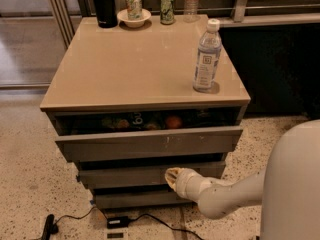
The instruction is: Open middle drawer
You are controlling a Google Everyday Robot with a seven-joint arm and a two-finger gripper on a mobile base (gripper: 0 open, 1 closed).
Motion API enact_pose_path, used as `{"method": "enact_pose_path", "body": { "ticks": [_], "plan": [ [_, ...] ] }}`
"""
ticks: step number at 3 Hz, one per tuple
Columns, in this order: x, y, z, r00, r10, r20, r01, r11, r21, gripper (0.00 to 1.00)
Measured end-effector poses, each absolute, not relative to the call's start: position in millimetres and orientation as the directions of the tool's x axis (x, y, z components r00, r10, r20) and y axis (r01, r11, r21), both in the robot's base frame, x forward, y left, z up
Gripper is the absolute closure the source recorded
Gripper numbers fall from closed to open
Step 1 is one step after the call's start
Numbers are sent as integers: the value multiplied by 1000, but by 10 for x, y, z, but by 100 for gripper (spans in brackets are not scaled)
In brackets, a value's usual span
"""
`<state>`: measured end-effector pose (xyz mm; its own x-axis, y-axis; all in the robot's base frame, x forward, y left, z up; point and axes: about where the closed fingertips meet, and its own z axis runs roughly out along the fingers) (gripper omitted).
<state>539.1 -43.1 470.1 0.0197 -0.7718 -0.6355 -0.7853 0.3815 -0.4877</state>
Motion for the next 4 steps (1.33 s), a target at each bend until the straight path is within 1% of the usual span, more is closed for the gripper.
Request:
{"method": "enact_pose_path", "body": {
  "ticks": [2,4],
  "plan": [
    [5533,-401,4739,42,-782,-622,-774,368,-515,100],
    [5674,-410,4786,76,-805,-589,-740,351,-574,100]
  ]
}}
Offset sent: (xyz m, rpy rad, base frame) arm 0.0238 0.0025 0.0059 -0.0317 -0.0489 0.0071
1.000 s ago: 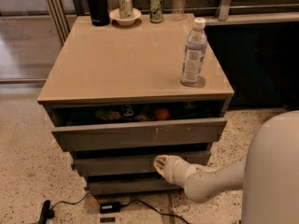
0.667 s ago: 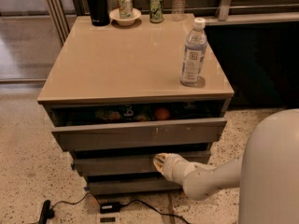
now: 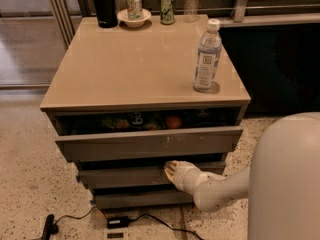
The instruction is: Open middle drawer
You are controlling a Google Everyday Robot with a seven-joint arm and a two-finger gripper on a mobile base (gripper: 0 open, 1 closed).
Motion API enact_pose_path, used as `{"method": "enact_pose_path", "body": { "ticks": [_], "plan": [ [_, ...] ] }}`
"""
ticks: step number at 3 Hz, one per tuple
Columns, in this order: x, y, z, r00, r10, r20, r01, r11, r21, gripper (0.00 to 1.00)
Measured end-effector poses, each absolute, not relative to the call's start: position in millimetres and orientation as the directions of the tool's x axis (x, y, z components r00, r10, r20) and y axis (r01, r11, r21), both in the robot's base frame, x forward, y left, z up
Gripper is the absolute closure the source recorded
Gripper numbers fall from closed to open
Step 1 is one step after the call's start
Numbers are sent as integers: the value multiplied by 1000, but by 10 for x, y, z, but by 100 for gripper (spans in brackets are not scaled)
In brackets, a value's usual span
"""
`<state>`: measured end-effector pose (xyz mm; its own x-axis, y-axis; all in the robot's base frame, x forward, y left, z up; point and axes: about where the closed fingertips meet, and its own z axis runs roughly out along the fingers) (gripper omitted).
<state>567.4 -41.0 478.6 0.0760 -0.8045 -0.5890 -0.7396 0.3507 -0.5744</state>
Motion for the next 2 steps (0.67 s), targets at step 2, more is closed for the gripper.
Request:
{"method": "enact_pose_path", "body": {
  "ticks": [2],
  "plan": [
    [5795,-394,4732,106,-827,-553,-713,324,-622,100]
  ]
}}
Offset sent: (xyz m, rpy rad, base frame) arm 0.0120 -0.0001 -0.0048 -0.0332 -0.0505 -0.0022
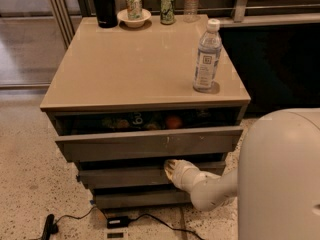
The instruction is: Open middle drawer
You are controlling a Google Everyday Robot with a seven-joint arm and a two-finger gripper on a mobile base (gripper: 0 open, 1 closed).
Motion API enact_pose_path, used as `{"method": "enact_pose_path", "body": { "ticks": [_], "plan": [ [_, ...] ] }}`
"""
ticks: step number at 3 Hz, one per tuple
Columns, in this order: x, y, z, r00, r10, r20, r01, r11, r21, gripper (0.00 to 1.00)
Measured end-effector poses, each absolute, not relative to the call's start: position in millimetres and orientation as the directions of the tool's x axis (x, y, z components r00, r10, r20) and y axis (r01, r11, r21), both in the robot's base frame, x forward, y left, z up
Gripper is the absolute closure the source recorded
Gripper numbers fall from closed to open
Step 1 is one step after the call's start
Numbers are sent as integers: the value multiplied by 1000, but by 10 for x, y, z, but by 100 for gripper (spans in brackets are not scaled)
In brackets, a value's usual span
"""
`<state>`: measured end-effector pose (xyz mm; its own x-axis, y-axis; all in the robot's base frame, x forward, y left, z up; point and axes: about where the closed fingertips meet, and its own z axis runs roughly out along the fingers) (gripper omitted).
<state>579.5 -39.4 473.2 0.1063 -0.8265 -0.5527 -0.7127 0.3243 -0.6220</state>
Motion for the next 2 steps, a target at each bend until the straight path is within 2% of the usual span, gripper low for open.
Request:
{"method": "enact_pose_path", "body": {
  "ticks": [2],
  "plan": [
    [5828,-399,4753,113,-830,-546,-699,324,-637,100]
  ]
}}
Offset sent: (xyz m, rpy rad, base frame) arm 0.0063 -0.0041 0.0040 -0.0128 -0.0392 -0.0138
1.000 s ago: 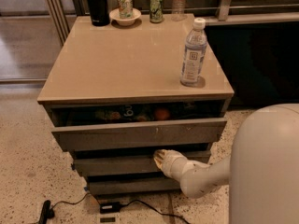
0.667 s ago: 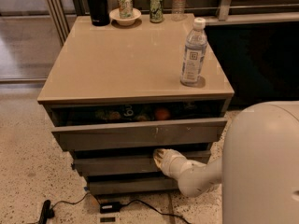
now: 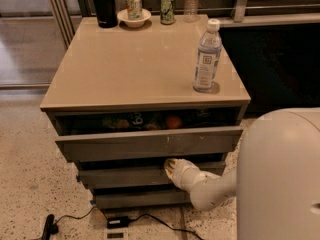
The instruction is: Open middle drawer
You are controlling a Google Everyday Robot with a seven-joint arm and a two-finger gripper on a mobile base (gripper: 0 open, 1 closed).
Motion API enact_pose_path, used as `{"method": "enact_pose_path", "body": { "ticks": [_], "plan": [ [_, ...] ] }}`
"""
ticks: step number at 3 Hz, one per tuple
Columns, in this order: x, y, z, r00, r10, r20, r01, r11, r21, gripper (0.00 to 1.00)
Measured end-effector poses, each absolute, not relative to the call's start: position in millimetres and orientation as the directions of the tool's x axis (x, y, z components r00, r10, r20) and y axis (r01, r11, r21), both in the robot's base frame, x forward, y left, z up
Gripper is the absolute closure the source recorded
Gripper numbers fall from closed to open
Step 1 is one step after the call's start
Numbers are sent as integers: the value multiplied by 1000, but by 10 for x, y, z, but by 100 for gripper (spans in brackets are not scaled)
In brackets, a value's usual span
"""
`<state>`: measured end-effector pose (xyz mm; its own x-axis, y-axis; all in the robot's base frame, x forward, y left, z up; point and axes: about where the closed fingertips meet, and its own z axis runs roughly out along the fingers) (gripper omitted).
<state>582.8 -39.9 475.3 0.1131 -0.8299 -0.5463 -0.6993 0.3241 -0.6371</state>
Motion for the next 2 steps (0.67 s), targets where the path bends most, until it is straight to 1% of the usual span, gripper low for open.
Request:
{"method": "enact_pose_path", "body": {
  "ticks": [1,2],
  "plan": [
    [6019,-341,4714,133,-837,-531,-673,317,-668,100],
    [6017,-340,4712,133,-839,-528,-679,311,-665,100]
  ]
}}
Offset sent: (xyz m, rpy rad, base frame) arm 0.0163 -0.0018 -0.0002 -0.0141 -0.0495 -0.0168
